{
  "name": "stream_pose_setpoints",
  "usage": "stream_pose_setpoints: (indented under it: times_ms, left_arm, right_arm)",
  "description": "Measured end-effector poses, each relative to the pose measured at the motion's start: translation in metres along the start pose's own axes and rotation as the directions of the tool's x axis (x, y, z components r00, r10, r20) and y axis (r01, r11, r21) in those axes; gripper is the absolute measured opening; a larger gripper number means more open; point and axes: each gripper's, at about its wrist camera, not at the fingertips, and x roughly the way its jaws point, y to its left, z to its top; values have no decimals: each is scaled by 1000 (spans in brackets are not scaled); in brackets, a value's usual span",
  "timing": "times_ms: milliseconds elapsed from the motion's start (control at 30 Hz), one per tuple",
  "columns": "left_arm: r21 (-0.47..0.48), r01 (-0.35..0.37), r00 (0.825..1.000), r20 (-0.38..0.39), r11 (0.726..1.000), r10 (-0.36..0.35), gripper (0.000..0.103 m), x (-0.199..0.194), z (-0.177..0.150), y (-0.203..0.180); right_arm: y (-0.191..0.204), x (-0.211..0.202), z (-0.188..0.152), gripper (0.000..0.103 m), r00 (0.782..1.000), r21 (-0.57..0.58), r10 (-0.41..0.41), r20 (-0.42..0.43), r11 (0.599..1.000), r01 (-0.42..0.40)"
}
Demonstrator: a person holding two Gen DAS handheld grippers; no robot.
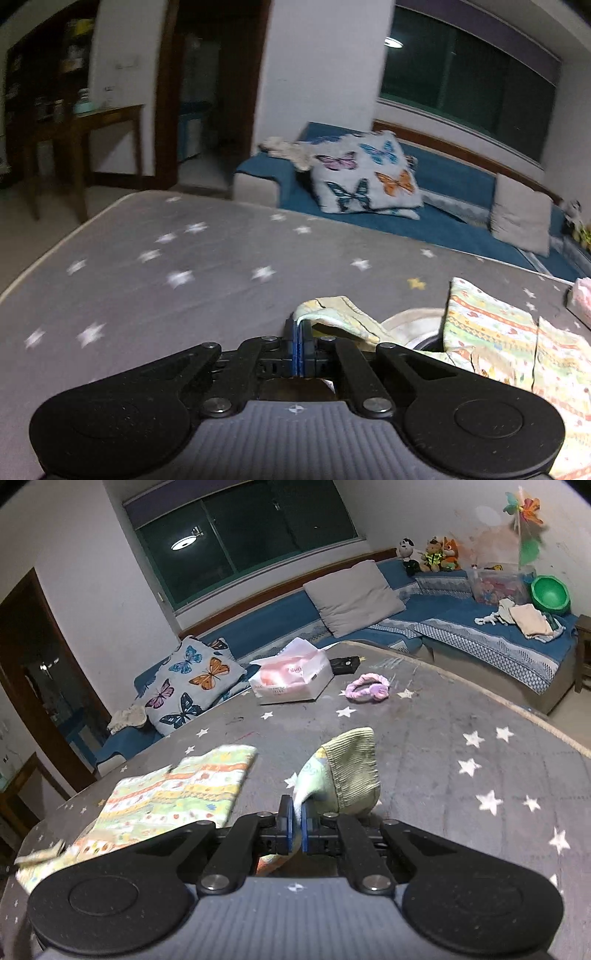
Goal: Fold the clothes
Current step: 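Lift the shirt with both grippers and shake it open, then lay the shirt flat on the table and open both grippers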
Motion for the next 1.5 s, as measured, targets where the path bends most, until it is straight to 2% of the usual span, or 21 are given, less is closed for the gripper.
stream_pose_setpoints:
  times_ms: [167,267,433,533,600,633,667,700,767,900,1033,1100,1233,1333,1400,1467,1500]
  left_arm:
    - [-84,26,1000,-8,996,-27,1,-50,-30,35]
    - [-98,28,999,-13,995,-29,1,-81,-45,54]
    - [-62,-16,997,-83,998,10,1,-89,-66,64]
    - [-37,-42,991,-126,998,37,4,-91,-79,69]
    - [-22,-58,990,-131,998,54,7,-94,-84,72]
    - [-12,-69,989,-129,998,67,9,-95,-84,72]
    - [-1,-82,989,-125,997,81,16,-95,-84,71]
    - [12,-92,989,-118,996,93,29,-97,-83,71]
    - [37,-111,988,-100,993,115,49,-100,-81,71]
    - [93,-106,991,-73,990,113,57,-101,-80,61]
    - [124,-92,991,-87,988,103,64,-92,-84,51]
    - [130,-104,989,-91,986,117,68,-86,-86,51]
    - [125,-139,983,-101,982,152,69,-74,-86,55]
    - [134,-150,984,-81,980,161,69,-71,-82,55]
    - [227,-132,987,-61,965,150,70,-68,-84,46]
    - [320,-149,984,-46,936,173,73,-63,-89,34]
    - [337,-155,983,-44,929,180,73,-60,-91,31]
  right_arm:
    - [-5,-7,-7,3,1000,17,-1,2,1000,1]
    - [-9,-16,-7,3,1000,12,-3,5,1000,3]
    - [-17,-17,-19,4,997,-14,-36,-71,999,35]
    - [-28,-14,-28,8,990,-9,-69,-121,998,68]
    - [-35,-16,-32,16,985,-6,-105,-140,994,105]
    - [-38,-18,-33,16,982,-8,-123,-141,992,123]
    - [-41,-22,-32,16,980,-18,-150,-133,989,149]
    - [-45,-25,-32,16,977,-28,-175,-124,984,173]
    - [-47,-31,-28,18,975,-40,-200,-101,980,196]
    - [-40,-34,-19,21,981,-82,-181,-63,981,176]
    - [-27,-11,-20,31,986,-111,-135,-96,986,124]
    - [-21,2,-23,33,985,-128,-130,-114,985,115]
    - [-11,22,-30,38,979,-183,-161,-127,974,136]
    - [-8,29,-34,42,975,-215,-179,-129,965,149]
    - [-6,31,-34,45,976,-219,-179,-126,964,149]
    - [-5,33,-33,52,976,-219,-174,-129,965,143]
    - [-4,34,-33,53,976,-224,-174,-131,964,142]
